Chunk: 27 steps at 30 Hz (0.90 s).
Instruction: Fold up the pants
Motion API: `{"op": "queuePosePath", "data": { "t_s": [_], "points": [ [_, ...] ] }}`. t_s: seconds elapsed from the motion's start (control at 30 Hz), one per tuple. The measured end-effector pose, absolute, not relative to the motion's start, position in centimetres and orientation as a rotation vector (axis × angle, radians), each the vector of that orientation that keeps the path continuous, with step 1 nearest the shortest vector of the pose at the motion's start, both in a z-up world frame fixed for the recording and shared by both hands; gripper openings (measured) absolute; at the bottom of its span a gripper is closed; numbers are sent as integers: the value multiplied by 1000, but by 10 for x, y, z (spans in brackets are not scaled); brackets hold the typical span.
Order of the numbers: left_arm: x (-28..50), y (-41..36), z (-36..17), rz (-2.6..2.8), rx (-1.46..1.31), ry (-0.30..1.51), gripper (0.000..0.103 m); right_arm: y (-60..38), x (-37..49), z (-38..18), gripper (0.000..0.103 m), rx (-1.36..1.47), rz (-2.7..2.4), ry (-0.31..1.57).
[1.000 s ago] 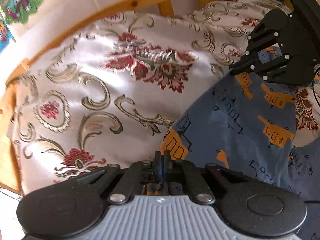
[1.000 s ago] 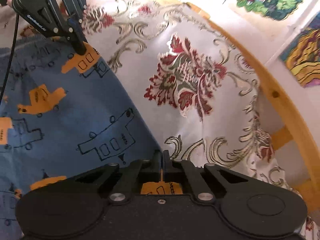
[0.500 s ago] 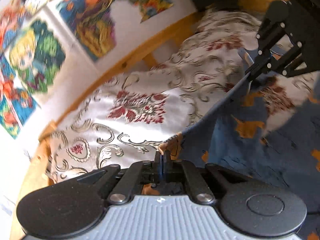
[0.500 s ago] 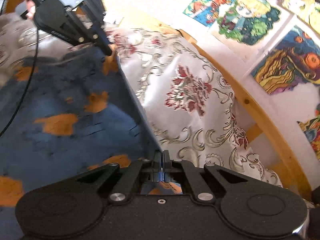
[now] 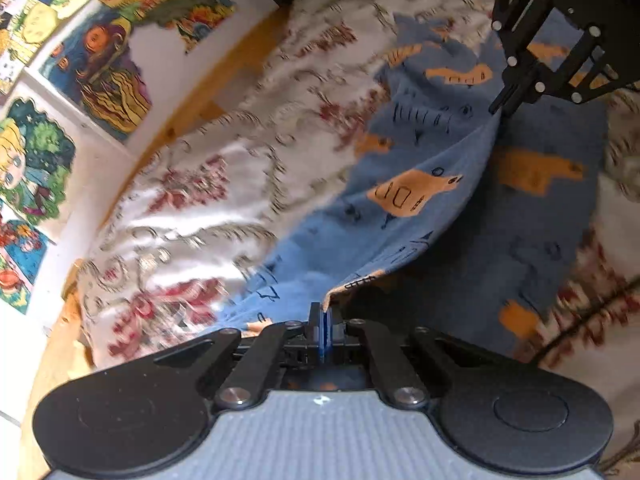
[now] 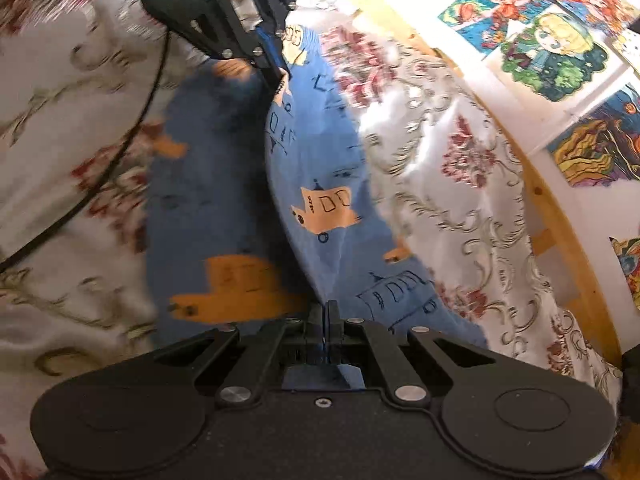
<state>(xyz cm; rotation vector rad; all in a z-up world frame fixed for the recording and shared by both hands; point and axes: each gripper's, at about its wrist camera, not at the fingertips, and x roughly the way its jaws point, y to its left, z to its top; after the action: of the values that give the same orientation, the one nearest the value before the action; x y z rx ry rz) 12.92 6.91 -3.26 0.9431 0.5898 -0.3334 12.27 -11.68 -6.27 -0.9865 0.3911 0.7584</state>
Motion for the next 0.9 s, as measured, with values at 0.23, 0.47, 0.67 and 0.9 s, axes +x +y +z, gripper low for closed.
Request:
{"op": "queuePosePath", "data": {
  "t_s": [0.23,0.47,0.67,0.9],
  "points": [
    [119,71,-55,-303,986,599,8,-111,117,-86,7,-979,687,369],
    [123,69,-58,-296,990,590,34,-118,118,-92,31,-1060,661,299],
    [120,68,-60,-295,1008,578,35,-125,118,-95,30,-1062,646,285],
    [115,63,-61,-303,1073,531,5,-127,115,-91,0,-1001,646,332]
  ]
}}
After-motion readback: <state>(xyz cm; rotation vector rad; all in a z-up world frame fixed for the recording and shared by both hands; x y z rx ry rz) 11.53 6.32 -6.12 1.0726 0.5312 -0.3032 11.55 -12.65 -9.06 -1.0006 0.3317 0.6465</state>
